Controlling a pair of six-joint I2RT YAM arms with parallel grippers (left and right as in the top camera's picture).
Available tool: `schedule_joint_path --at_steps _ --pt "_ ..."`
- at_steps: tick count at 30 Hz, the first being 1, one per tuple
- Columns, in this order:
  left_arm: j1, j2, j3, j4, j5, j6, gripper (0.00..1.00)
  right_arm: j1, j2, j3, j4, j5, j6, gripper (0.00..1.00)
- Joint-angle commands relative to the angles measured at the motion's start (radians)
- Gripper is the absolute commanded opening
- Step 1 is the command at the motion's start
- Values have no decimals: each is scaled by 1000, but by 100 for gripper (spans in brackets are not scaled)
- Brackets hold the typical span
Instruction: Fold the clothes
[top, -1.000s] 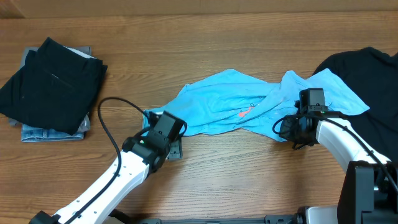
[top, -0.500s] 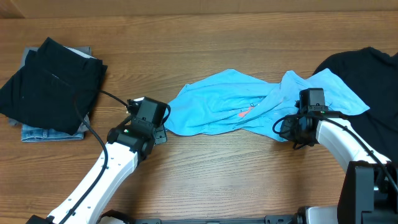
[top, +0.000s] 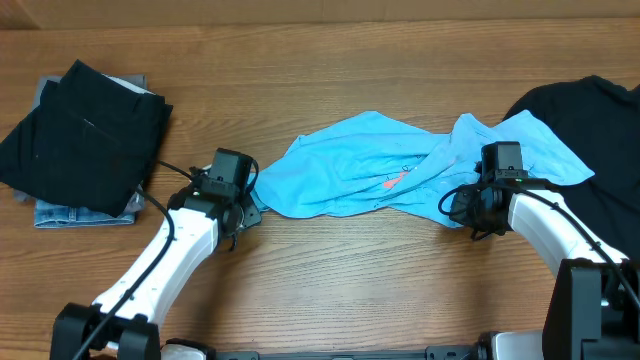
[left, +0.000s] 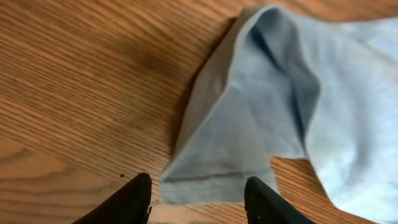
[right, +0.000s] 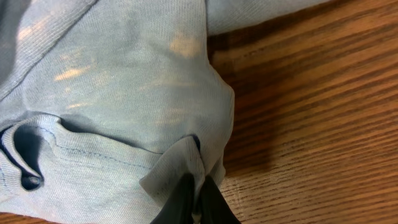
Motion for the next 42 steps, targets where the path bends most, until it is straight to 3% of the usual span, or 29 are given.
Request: schedule_joint_path --at_steps 1,7,16,34,42 --pt "54 40 14 12 109 -19 54 2 -2 27 3 9 5 5" --pt "135 58 14 26 228 57 51 2 -2 27 4 9 5 8" --pt "149 58 14 23 270 100 43 2 -2 27 4 9 5 9" --pt "151 58 -42 44 189 142 49 2 -2 27 4 9 5 9" --pt "151 58 -70 81 201 156 43 2 -2 27 4 9 5 14"
